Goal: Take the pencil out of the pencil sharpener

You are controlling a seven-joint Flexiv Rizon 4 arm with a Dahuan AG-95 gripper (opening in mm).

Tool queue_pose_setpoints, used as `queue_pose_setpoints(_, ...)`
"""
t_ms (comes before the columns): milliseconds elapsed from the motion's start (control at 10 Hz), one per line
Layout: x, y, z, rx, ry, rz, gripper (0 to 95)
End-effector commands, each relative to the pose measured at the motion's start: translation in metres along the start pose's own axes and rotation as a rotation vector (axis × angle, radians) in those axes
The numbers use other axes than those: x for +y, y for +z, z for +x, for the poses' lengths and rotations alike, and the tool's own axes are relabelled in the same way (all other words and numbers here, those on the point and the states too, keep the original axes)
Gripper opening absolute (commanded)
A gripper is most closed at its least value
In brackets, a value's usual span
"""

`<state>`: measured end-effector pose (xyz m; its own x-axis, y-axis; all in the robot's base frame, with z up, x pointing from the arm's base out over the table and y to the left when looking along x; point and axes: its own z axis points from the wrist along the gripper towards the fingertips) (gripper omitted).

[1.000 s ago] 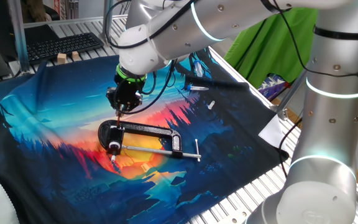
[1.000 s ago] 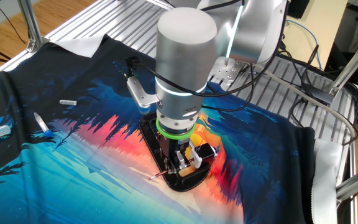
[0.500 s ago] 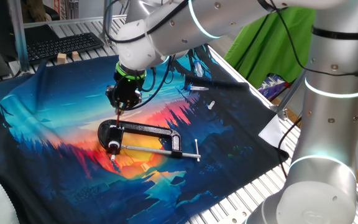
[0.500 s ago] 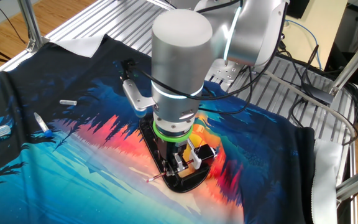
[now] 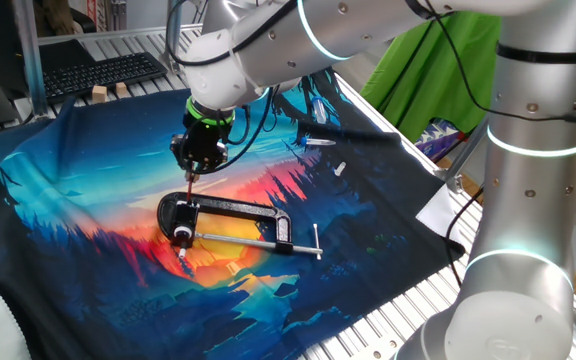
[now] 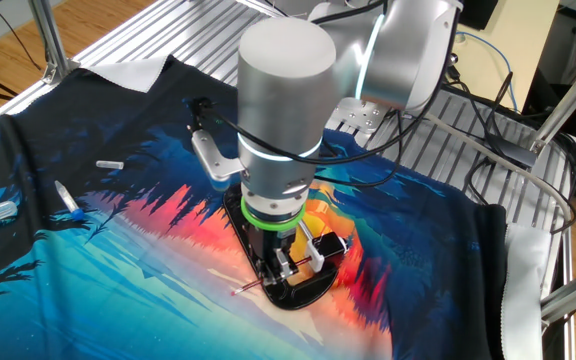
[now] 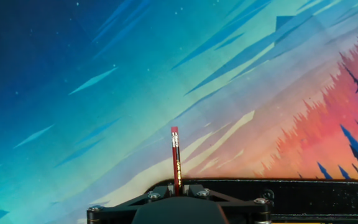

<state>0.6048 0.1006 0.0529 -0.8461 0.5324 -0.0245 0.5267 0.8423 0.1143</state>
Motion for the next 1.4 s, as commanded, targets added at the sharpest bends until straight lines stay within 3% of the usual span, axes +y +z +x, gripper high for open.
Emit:
queue_pose_setpoints(100, 0.001, 0.0, -0.002, 0.003, -0.001, 0.001, 0.0)
queue_pose_setpoints(800, 0.004, 0.001, -0.017, 0.01, -0.007, 0.003, 0.0)
queue_pose_setpoints(1400, 0.01, -0.004, -0.041, 0.02, -0.029, 0.002, 0.0)
